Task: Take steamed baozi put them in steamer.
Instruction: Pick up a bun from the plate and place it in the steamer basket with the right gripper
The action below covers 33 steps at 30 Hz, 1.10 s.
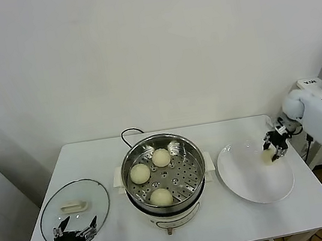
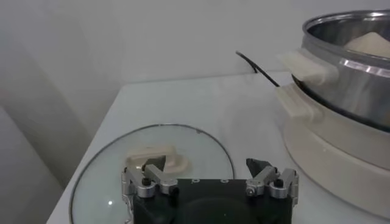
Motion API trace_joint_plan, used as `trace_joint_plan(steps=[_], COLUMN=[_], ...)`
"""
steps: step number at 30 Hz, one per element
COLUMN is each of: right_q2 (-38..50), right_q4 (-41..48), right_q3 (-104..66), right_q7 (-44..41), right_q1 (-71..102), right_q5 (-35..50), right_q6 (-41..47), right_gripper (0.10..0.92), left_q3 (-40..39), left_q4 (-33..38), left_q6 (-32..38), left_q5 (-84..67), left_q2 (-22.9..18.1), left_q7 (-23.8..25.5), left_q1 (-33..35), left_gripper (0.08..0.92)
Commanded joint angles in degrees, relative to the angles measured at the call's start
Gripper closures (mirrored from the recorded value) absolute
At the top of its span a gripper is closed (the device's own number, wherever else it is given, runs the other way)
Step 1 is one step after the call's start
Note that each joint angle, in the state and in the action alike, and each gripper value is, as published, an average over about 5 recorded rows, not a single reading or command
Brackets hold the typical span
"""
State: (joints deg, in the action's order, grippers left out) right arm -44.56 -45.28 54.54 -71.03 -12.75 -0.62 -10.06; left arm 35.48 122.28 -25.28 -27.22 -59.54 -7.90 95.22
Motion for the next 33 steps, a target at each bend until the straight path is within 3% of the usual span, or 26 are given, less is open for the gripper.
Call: trace_joint_plan(steps=[1,17,33], right_q2=[5.4,-5.1,-10.3], right_q4=[-20.4,-33.6,-42.9], right_q3=[25.5,34.2,35.4], right_q7=[0.4,10.8,26.1], right_q1=[-23.8,-38.1,-35.0], right_q5=[28.4,51.0,56.5], right_q6=[14.6,31.3,41.1], right_gripper=[0.533,0.533,0.533], left_q3=[-0.2,-0.6,-0.9], left_q4=[0.6,1.0,0.8], left_q6=[-0.2,-0.3,-0.3], left_q5=[0.4,0.6,0.5], left_q2=[-0.2,-0.2,0.2], left_q7=[-0.1,-0.2,-0.2], left_q1=[0.0,-0.1,-0.5], left_gripper=[0.177,0.177,0.177])
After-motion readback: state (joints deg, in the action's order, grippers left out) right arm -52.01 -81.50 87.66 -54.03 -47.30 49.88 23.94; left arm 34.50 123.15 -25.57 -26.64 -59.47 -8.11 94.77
